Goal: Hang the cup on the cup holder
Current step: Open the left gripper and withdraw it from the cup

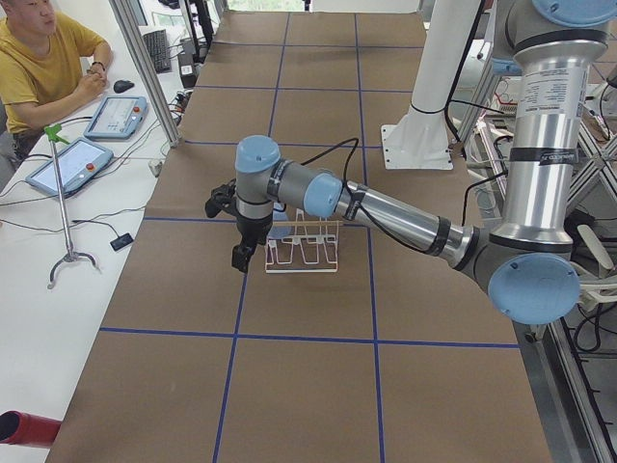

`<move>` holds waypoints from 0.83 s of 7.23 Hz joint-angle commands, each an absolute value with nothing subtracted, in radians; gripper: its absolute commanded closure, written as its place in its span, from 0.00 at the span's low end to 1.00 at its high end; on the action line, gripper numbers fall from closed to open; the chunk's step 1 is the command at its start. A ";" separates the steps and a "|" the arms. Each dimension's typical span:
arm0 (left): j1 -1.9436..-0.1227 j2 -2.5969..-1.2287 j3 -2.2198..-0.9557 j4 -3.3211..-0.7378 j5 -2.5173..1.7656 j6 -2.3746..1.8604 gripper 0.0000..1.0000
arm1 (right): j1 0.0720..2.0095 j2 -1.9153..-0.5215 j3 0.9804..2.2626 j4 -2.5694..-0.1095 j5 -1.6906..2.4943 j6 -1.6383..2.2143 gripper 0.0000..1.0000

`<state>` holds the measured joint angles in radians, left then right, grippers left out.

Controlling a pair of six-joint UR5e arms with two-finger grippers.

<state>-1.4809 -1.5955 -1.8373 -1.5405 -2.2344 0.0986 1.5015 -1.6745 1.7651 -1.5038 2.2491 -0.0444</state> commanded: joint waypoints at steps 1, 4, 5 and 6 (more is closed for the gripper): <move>-1.583 -1.551 -1.752 -1.540 -2.266 0.219 0.02 | 1.506 -1.677 1.764 -1.509 2.256 -0.019 0.00; -1.585 -1.451 -1.750 -1.556 -2.281 0.204 0.02 | 1.505 -1.677 1.764 -1.505 2.256 -0.018 0.00; -1.586 -1.445 -1.762 -1.554 -2.276 0.204 0.02 | 1.506 -1.677 1.764 -1.503 2.258 -0.018 0.00; -1.585 -1.443 -1.764 -1.554 -2.269 0.203 0.02 | 1.506 -1.677 1.763 -1.503 2.258 -0.020 0.00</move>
